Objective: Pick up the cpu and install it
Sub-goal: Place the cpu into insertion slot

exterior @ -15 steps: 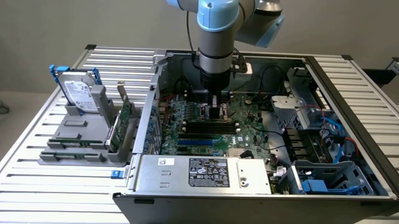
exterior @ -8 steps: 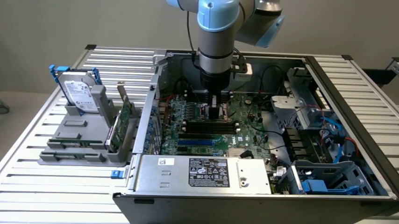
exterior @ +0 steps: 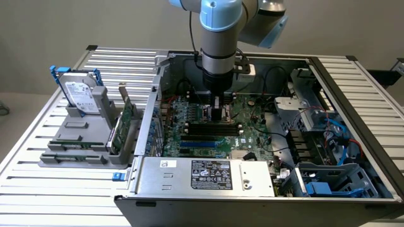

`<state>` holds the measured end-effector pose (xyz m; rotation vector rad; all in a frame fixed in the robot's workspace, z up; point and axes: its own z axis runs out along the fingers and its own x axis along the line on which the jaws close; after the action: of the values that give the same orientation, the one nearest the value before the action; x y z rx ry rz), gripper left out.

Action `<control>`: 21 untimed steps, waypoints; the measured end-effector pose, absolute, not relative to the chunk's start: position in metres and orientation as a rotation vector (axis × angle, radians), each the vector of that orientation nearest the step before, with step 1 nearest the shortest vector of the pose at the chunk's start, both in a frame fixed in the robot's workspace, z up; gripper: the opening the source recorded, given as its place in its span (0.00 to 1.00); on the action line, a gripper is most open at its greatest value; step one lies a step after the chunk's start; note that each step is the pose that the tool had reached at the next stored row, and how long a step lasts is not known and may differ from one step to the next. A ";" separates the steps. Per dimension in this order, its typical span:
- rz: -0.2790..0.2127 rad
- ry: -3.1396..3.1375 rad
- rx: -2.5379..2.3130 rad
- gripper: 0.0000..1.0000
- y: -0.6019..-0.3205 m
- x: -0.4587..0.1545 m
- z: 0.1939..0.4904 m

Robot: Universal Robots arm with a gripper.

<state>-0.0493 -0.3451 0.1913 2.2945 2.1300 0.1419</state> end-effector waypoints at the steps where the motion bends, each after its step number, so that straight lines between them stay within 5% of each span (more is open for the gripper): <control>1: 0.140 2.129 2.293 0.62 -0.345 -0.049 0.191; 21: 0.087 2.108 2.267 0.62 -0.333 -0.049 0.191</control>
<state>-0.0489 -0.3330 0.1913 2.2669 2.1077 0.0867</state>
